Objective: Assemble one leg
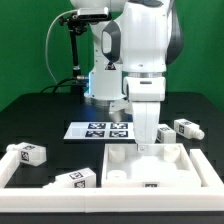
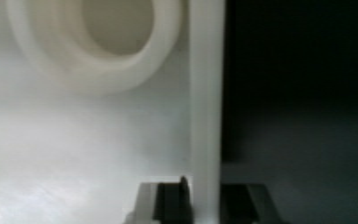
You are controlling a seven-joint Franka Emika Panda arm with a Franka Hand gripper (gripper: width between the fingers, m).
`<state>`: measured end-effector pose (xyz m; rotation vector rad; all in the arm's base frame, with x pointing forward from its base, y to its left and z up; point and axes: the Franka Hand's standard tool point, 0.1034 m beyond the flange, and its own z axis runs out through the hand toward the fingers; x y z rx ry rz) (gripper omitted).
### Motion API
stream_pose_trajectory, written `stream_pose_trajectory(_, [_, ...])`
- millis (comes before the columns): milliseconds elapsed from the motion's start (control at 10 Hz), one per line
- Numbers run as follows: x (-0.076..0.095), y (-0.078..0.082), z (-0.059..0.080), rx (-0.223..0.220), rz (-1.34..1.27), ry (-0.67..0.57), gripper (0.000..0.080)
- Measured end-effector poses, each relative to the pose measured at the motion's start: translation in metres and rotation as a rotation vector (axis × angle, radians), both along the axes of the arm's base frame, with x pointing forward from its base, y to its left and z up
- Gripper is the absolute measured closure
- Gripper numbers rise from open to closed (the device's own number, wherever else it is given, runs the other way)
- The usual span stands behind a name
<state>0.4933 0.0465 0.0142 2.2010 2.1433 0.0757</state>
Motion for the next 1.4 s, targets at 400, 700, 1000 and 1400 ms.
stream_pose_trajectory(400, [0.0130,0.0109,0.0007,-0.005,0.029,0.021,0.0745])
stream_pose_trajectory(700, [0.0131,0.0116,-0.0001,-0.023,-0.024,0.066,0.0745])
stream_pose_trajectory(1000, [0.0130,0.0105,-0.0001,-0.023,-0.025,0.066,0.0667])
stream_pose_trajectory(1400, [0.0130,0.0105,-0.0001,-0.023,-0.025,0.066,0.0223])
